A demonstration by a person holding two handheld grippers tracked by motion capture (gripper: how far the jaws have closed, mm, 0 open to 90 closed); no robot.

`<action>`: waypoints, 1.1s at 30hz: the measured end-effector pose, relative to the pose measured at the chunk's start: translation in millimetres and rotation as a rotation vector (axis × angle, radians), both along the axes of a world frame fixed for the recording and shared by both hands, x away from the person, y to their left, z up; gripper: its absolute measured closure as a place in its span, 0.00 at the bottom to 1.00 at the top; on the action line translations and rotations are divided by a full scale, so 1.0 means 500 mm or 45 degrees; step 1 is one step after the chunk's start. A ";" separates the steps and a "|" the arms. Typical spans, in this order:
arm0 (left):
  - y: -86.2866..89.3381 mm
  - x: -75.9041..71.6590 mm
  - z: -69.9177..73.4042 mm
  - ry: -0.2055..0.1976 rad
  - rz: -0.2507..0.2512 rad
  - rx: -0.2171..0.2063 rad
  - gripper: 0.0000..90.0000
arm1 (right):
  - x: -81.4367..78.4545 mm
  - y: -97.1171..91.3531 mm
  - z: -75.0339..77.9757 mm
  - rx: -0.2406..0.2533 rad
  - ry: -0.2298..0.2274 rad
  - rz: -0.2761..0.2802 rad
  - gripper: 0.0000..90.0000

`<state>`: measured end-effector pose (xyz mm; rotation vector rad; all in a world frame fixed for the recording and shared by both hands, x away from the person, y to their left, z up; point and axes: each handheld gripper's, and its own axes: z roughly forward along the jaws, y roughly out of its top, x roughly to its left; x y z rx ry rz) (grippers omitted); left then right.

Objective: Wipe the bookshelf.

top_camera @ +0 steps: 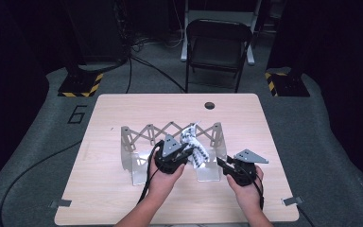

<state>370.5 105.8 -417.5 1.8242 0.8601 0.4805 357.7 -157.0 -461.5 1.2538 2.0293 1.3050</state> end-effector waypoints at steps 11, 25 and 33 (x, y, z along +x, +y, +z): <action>0.035 -0.013 0.004 -0.009 0.077 0.031 0.81 | -0.014 0.016 0.000 -0.005 -0.001 0.051 0.74; 0.088 -0.011 0.006 0.032 0.181 0.011 0.82 | -0.026 0.030 0.002 -0.018 0.003 0.073 0.71; 0.077 -0.020 0.032 -0.015 0.127 -0.017 0.83 | -0.034 0.031 0.006 0.036 -0.017 0.111 0.56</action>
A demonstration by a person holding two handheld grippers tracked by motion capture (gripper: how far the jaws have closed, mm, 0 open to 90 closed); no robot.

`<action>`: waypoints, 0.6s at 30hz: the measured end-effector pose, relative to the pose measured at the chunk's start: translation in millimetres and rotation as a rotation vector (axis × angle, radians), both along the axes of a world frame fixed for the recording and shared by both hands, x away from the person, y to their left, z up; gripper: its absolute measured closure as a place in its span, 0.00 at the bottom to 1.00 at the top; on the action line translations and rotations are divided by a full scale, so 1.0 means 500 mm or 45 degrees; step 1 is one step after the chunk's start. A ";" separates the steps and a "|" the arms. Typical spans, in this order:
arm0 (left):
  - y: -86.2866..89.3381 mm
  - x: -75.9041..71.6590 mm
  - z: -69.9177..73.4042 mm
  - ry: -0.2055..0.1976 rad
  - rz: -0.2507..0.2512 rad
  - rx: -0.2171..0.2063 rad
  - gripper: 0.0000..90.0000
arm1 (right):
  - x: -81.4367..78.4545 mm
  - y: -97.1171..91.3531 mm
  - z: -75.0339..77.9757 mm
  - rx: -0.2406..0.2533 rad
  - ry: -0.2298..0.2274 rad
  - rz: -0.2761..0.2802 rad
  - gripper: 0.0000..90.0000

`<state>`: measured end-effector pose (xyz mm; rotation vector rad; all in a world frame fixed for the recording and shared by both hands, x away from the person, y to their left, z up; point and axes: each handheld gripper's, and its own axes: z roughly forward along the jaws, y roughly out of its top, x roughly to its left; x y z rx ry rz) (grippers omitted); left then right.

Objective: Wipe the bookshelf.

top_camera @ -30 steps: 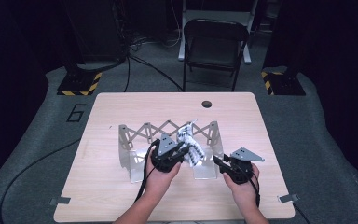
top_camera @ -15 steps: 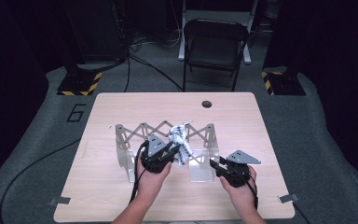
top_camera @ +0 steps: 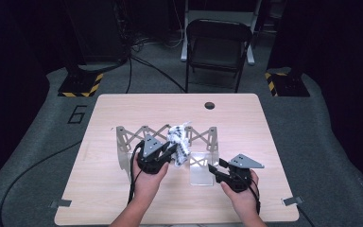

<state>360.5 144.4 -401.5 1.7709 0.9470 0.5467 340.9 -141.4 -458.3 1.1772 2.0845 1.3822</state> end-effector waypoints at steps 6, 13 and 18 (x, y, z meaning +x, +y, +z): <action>-0.021 -0.005 0.041 -0.040 -0.075 -0.040 0.83 | -0.015 -0.008 0.042 0.052 -0.076 0.000 0.51; -0.062 0.003 0.067 -0.040 -0.144 -0.094 0.83 | -0.033 -0.027 0.097 0.108 -0.145 0.023 0.51; -0.100 0.011 0.084 -0.064 -0.185 -0.103 0.86 | -0.043 -0.055 0.128 0.159 -0.218 -0.024 0.52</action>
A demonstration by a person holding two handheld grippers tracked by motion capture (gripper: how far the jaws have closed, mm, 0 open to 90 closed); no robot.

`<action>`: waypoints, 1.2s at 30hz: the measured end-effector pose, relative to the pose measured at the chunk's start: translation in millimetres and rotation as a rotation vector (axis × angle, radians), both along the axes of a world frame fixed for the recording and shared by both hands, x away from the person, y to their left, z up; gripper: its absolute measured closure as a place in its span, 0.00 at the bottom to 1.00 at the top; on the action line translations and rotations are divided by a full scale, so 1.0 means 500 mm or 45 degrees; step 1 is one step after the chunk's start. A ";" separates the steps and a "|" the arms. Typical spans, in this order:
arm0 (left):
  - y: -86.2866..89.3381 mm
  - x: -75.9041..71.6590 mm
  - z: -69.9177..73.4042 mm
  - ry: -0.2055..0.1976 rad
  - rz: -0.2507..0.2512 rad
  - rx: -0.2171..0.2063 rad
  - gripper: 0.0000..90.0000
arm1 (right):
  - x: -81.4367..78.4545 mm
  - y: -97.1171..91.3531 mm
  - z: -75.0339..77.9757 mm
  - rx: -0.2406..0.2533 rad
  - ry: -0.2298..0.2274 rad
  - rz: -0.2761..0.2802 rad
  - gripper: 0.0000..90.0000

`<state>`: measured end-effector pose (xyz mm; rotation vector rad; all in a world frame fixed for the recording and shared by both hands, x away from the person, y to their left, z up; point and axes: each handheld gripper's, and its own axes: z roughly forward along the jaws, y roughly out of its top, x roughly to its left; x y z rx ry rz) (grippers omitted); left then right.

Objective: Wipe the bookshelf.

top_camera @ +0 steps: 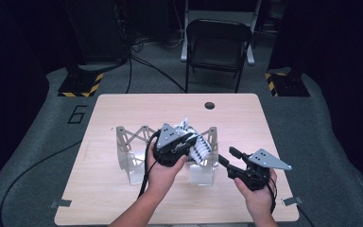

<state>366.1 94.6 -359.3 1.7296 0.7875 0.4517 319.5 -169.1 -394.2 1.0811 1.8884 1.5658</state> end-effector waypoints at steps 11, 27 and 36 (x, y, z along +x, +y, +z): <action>-0.002 -0.014 -0.022 -0.029 0.007 0.085 0.93 | 0.041 -0.040 -0.060 0.061 0.149 -0.074 0.52; 0.046 -0.077 -0.141 0.148 -0.084 0.129 0.96 | 0.052 -0.041 -0.085 0.033 0.181 -0.107 0.51; -0.002 -0.125 -0.150 0.201 -0.230 0.160 0.96 | 0.055 -0.049 -0.094 0.032 0.202 -0.127 0.51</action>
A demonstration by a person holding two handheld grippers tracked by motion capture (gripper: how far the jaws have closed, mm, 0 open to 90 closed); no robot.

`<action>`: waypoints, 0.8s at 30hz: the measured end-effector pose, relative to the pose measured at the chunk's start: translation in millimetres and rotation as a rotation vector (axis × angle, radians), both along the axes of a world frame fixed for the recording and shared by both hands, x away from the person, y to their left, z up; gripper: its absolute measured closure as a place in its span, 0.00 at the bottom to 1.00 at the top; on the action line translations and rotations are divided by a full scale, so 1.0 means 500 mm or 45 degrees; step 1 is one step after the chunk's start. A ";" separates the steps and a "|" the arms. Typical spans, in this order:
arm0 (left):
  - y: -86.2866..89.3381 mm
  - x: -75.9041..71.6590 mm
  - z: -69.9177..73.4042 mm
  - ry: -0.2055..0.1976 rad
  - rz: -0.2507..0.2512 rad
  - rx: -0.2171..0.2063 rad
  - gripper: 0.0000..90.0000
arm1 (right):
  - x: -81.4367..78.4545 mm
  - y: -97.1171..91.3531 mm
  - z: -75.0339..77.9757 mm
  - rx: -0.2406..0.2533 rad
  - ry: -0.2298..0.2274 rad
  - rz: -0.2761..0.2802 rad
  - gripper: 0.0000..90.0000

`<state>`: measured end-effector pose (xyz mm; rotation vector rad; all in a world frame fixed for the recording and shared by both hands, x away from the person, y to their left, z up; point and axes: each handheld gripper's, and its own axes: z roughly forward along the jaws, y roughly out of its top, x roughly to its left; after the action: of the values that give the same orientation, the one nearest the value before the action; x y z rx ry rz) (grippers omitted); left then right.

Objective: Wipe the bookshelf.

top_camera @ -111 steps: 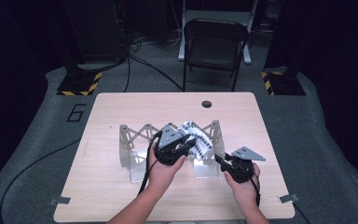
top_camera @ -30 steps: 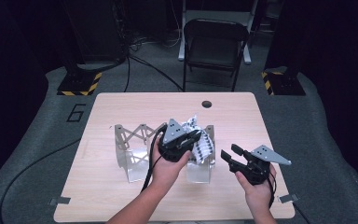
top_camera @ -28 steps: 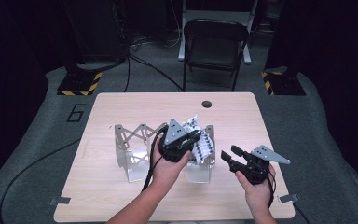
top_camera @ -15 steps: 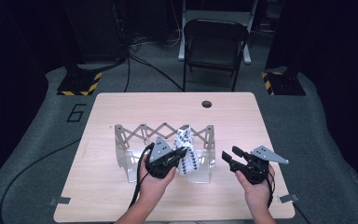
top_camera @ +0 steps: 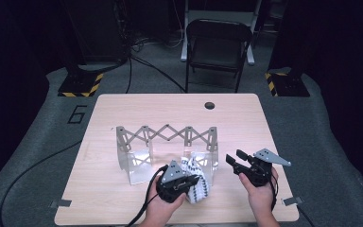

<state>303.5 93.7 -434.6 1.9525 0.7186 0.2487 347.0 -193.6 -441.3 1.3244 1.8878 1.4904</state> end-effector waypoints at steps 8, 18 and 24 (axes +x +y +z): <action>0.012 0.025 -0.105 0.063 -0.008 0.133 0.83 | 0.009 0.002 -0.019 -0.020 0.026 0.003 0.51; 0.005 0.045 -0.162 0.163 -0.141 0.158 0.47 | 0.018 0.001 -0.040 -0.034 0.070 -0.002 0.51; -0.009 0.048 -0.177 0.101 -0.161 0.212 0.43 | 0.018 0.006 -0.043 -0.031 0.077 0.009 0.50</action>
<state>327.4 89.1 -523.1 2.1680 0.6392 0.1585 355.9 -190.7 -462.8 1.3680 1.9432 1.4415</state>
